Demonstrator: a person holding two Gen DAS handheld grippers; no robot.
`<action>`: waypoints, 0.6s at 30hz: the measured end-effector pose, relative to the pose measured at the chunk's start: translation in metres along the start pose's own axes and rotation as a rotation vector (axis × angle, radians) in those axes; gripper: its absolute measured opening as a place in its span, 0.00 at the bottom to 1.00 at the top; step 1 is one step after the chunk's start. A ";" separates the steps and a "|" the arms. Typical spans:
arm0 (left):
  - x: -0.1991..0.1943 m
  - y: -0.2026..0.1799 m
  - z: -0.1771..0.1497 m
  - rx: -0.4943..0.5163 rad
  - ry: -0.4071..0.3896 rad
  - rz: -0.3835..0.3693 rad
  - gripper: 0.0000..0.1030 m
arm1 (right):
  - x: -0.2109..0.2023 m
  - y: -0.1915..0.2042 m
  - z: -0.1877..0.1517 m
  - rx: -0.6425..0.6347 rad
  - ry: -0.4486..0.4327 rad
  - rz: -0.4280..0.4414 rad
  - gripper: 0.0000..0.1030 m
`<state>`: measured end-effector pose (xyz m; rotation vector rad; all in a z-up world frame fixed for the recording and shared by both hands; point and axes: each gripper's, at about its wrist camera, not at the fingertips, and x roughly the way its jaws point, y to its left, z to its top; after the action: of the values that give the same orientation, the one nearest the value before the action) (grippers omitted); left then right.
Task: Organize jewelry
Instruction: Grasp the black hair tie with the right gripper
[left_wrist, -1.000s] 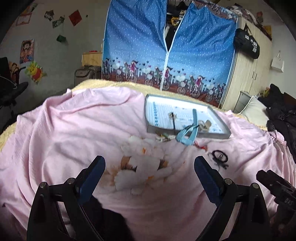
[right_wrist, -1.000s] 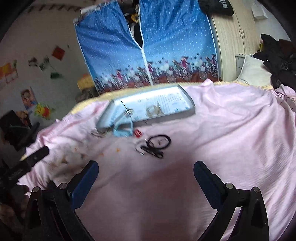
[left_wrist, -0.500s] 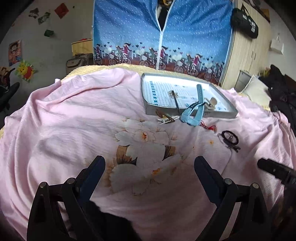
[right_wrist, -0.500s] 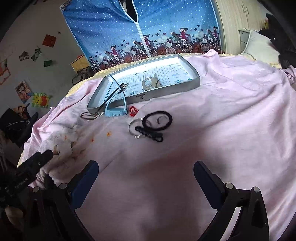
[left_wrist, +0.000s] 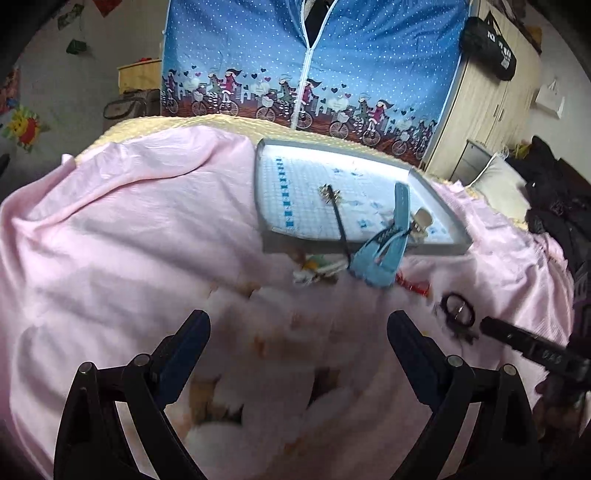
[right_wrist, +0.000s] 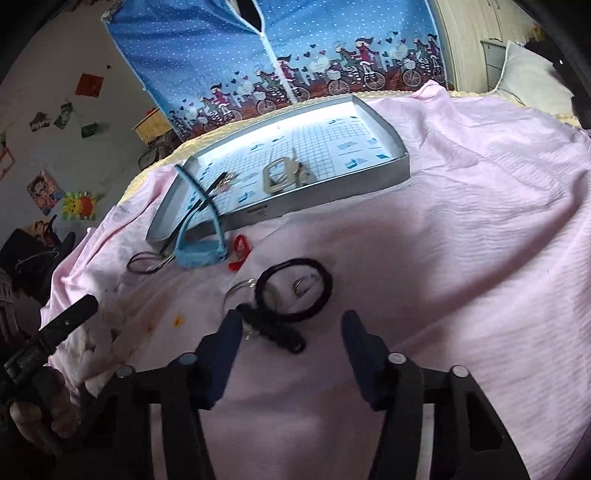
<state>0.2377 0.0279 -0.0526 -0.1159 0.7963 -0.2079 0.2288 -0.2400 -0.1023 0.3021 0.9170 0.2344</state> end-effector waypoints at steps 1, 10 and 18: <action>0.002 0.000 0.005 -0.004 0.000 -0.009 0.91 | 0.001 -0.002 0.002 0.005 -0.001 -0.004 0.43; 0.031 0.006 0.035 -0.060 0.049 0.003 0.50 | 0.023 -0.010 0.012 0.020 0.033 -0.018 0.17; 0.055 0.024 0.034 -0.178 0.147 -0.060 0.07 | 0.040 -0.020 0.017 0.056 0.076 -0.014 0.11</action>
<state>0.3031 0.0393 -0.0715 -0.2951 0.9580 -0.2035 0.2674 -0.2479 -0.1293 0.3399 1.0013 0.2089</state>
